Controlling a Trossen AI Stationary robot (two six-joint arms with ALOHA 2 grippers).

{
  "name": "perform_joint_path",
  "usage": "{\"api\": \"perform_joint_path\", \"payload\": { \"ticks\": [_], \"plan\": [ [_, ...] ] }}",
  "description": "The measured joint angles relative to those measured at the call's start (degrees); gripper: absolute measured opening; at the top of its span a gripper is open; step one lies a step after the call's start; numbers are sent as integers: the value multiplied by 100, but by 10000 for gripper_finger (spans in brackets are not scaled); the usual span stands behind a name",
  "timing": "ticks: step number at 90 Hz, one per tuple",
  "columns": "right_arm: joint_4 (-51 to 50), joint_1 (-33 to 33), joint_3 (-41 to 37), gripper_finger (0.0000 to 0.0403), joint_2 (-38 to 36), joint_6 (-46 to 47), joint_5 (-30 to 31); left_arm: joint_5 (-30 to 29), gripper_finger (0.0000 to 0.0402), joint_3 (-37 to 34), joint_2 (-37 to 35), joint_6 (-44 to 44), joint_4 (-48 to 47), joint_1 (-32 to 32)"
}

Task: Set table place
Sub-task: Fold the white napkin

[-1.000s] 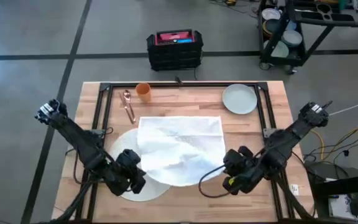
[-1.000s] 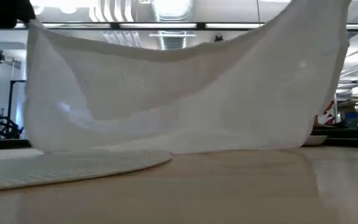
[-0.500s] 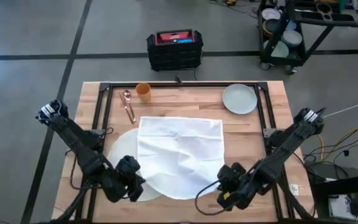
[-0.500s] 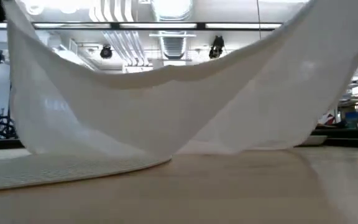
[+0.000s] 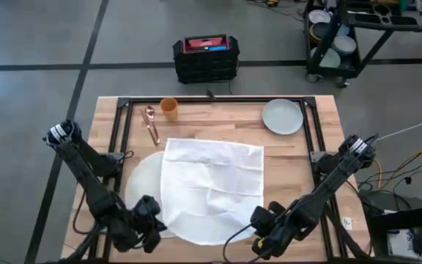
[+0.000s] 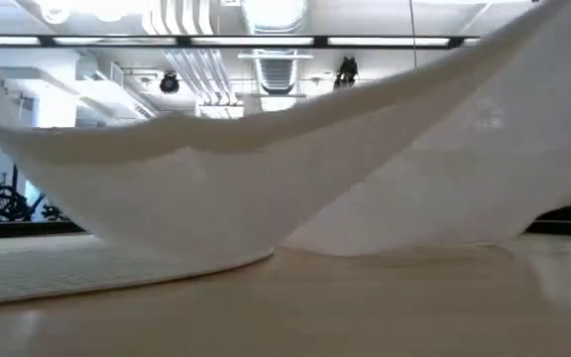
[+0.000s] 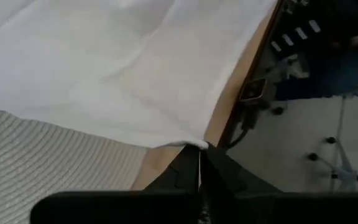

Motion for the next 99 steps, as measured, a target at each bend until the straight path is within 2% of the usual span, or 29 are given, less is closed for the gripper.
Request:
{"api": "perform_joint_path", "payload": {
  "ticks": [9, 25, 38, 48, 60, 83, 90, 99],
  "plan": [
    [-66, 2, -4, 0, 0, 0, -176, 127, 0, 0, 174, -143, 9, 2],
    [-262, 38, -11, 0, 15, 3, -326, 791, 10, 0, 491, -280, 42, 2],
    [-278, 39, -11, 0, 15, 150, -346, 1072, 34, 0, 618, -298, 149, 2],
    [-278, 39, -11, 11, 15, 211, -466, 1111, 67, 0, 627, -298, 149, 2],
    [-276, 76, -11, 57, 15, 225, -678, 1206, 124, 0, 617, -300, 150, 2],
    [-280, 255, -13, 185, 17, 510, -1180, 1398, 235, 0, 607, -317, 177, -7],
    [-503, 327, -22, 216, 17, 530, -1090, 1366, 259, 0, 608, -220, 81, -9],
    [-1349, 301, -134, 243, 18, 910, -494, 1000, 278, 0, 627, -159, -701, 20]
  ]
}}
